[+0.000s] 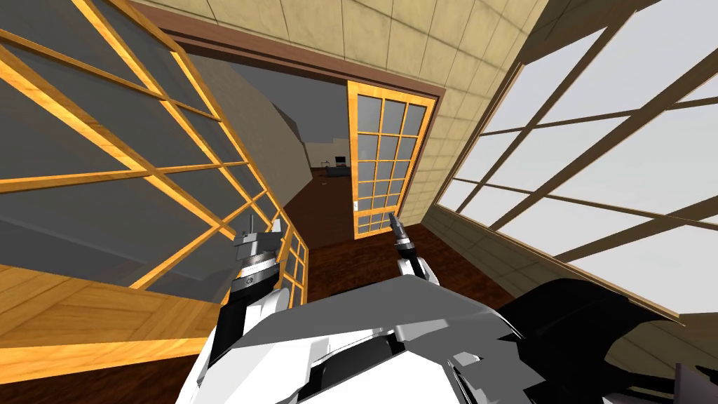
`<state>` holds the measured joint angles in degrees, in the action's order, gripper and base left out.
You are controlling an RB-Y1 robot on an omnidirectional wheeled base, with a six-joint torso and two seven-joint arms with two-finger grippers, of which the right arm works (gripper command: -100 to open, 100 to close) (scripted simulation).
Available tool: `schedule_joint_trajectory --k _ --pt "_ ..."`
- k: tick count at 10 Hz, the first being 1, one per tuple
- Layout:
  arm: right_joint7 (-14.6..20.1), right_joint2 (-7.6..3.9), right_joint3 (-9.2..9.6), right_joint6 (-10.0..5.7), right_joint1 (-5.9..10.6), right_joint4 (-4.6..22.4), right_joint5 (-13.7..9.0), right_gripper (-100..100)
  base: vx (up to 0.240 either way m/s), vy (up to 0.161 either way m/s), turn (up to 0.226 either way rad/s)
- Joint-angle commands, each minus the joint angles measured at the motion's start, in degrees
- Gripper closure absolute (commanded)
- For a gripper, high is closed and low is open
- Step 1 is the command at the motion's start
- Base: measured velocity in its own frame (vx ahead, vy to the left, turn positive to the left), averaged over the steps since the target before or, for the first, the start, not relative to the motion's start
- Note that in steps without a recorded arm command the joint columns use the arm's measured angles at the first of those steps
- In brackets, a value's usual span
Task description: Pull the door open
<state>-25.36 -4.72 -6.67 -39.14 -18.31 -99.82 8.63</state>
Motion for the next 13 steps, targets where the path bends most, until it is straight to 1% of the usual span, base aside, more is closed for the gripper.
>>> schedule_joint_trajectory --k 1,6,13 --pt "-1.9 -0.18 -0.32 -0.12 0.73 2.0 0.9 -100 0.100 0.011 0.008" --pt "-7.8 -0.37 -1.16 -1.42 2.84 9.0 3.6 -100 0.098 0.015 0.010" --pt "-16.0 -0.22 -2.34 -3.23 5.77 18.8 7.4 -100 0.100 0.014 0.006"
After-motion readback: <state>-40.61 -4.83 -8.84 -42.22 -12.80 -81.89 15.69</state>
